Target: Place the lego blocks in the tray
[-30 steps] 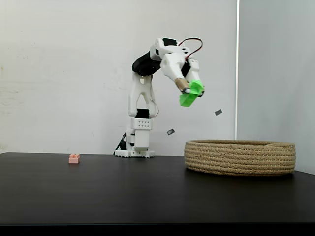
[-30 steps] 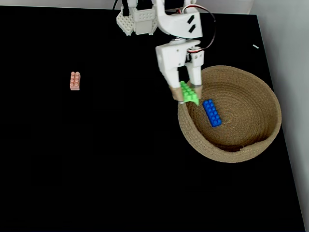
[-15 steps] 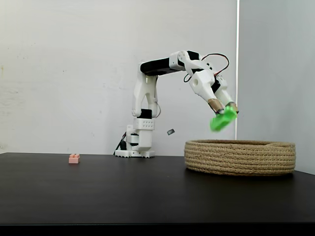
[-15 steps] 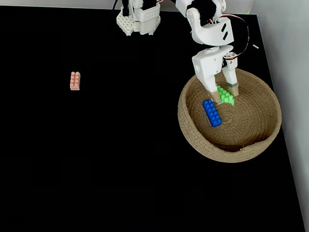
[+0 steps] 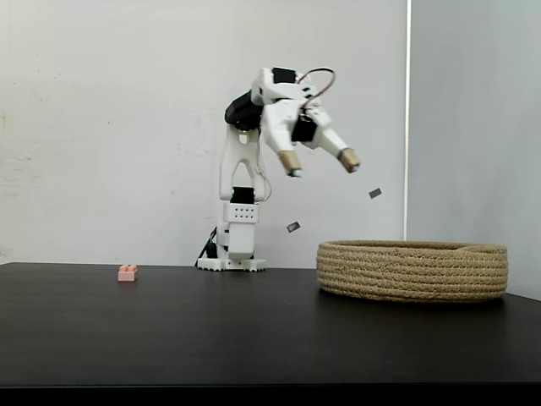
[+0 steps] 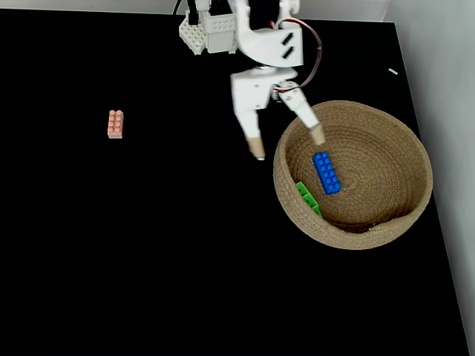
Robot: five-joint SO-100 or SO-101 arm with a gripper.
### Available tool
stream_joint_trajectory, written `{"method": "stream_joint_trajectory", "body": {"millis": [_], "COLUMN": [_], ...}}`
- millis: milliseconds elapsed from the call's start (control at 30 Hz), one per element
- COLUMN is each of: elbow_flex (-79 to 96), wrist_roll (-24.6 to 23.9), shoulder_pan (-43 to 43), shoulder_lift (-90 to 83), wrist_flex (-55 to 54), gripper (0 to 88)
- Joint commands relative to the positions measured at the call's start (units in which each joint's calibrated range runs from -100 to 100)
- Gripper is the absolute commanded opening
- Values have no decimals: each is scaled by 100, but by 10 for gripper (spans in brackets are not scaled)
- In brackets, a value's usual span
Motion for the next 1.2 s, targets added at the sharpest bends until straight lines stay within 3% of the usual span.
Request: {"method": "stream_joint_trajectory", "body": {"millis": [0, 200, 367, 733, 1167], "elbow_flex": [545, 1785, 2515, 2843, 2305], "wrist_roll": [254, 982, 1441, 2457, 2838], "shoulder_pan": [1521, 3285, 4035, 4612, 4818], "shoulder_lift": [-862, -1069, -1198, -1043, 75], "wrist_flex": [154, 296, 304, 271, -271], "gripper": [335, 324, 317, 316, 311]}}
